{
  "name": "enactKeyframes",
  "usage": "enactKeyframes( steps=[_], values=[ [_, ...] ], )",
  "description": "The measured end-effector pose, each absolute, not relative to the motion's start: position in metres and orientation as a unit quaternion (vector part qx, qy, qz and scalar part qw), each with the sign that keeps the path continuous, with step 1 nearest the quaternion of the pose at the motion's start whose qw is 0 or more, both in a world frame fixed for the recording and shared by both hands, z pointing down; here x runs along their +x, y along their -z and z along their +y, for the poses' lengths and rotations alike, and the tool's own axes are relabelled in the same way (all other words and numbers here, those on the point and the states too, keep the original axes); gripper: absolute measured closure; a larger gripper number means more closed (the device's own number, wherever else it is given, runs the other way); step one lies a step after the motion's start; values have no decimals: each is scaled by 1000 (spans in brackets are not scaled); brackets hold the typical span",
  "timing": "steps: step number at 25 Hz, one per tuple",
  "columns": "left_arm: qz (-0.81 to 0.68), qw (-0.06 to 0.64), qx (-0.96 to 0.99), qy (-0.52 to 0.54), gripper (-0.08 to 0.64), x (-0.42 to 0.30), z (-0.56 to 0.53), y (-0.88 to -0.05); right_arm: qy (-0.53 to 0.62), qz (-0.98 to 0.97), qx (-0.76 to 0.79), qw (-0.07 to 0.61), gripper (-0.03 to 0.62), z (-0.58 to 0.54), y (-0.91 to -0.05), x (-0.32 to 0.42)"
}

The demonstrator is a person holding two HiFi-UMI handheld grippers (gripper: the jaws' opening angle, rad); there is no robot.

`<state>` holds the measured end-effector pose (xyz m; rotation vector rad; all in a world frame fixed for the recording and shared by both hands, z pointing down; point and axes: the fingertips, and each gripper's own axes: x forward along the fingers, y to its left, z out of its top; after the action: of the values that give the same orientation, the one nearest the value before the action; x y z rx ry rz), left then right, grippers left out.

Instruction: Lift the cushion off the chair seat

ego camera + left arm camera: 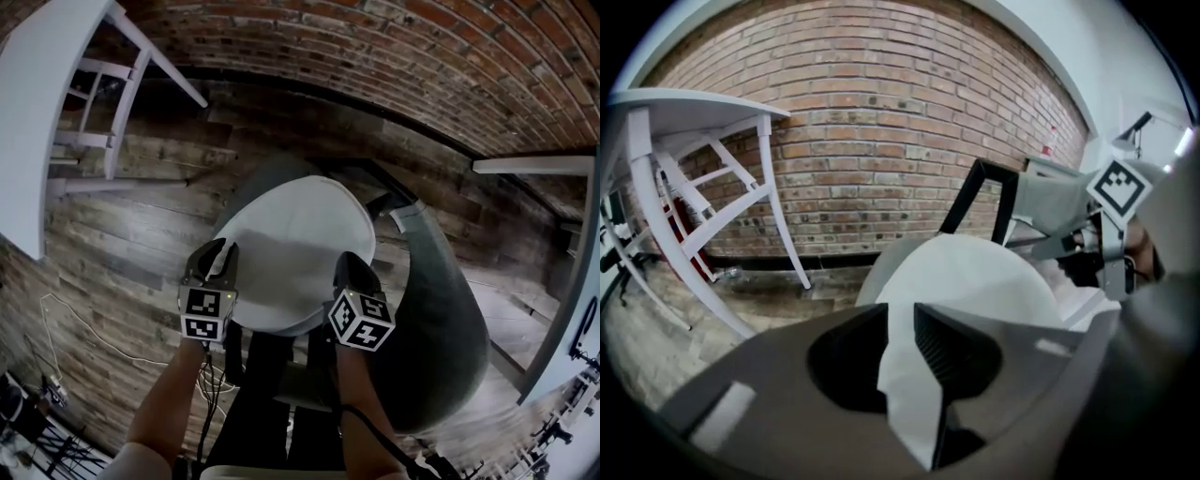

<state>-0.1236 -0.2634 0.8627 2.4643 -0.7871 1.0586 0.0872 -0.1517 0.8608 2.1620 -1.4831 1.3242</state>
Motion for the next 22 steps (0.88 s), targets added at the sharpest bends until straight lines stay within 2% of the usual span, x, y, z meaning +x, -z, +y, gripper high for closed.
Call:
enactKeyframes(
  steps=[1,4,6,10,15,22],
  values=[
    [-276,175,867,-375,497,-125,-262,-866,-455,-500,731,98,537,-149,-864,87],
    [-281,183,862,-380,439,-131,-259,-873,-480,-484,727,81,471,-142,-875,88],
    [-290,184,858,-382,402,-136,-260,-876,-490,-473,728,74,401,-137,-881,92],
    [-306,185,850,-386,345,-142,-264,-886,-496,-450,739,69,355,-125,-893,106],
    [-309,205,843,-391,275,-146,-265,-898,-512,-421,746,63,258,-111,-905,116],
    [-312,216,832,-404,230,-150,-268,-909,-536,-398,742,65,239,-98,-925,118]
  ],
)
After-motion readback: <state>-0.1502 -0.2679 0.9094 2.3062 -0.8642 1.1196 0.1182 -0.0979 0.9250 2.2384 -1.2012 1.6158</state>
